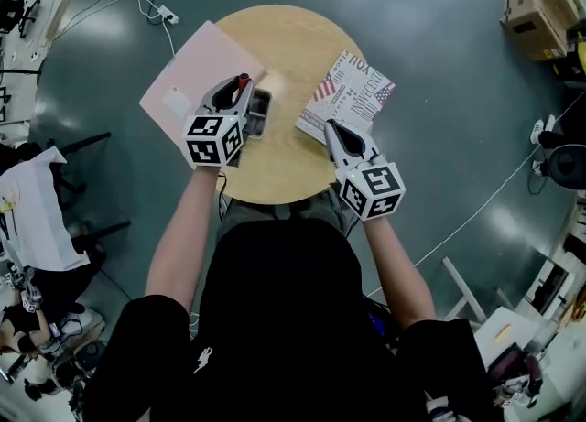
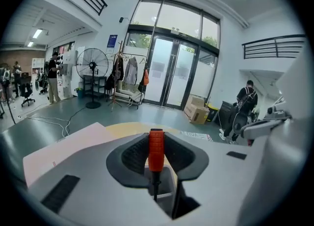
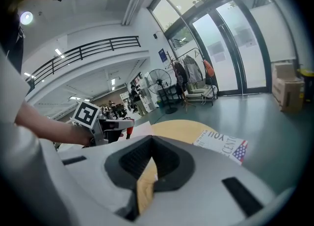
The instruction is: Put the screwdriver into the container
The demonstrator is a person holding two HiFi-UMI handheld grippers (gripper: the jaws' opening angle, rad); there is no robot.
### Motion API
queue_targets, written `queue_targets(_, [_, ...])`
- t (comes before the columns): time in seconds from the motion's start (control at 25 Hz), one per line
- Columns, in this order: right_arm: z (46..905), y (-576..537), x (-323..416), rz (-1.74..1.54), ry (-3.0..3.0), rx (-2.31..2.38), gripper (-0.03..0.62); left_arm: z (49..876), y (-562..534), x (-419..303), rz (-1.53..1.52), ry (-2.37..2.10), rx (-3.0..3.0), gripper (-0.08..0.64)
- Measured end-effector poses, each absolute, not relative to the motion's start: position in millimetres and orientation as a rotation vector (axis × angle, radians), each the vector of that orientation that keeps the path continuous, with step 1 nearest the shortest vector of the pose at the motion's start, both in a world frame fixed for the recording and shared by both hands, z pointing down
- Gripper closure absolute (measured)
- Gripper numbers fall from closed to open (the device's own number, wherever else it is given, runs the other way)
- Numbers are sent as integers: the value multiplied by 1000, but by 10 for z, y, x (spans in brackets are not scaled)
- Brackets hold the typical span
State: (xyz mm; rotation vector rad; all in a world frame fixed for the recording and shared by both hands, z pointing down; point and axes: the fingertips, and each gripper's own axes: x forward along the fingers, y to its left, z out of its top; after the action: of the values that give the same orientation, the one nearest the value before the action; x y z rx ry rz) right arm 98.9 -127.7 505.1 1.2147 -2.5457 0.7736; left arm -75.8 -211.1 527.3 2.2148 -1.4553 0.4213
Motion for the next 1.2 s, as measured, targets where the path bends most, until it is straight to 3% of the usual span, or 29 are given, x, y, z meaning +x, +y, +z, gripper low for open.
queue_targets(0.84, [5281, -1268, 1084, 835, -2506, 1212, 591, 5807, -2024, -722, 573, -1444, 2158, 465])
queue_targets(1.2, [5264, -1309, 998, 824, -2531, 1168, 591, 5740, -1900, -1015, 358, -1562, 1977, 465])
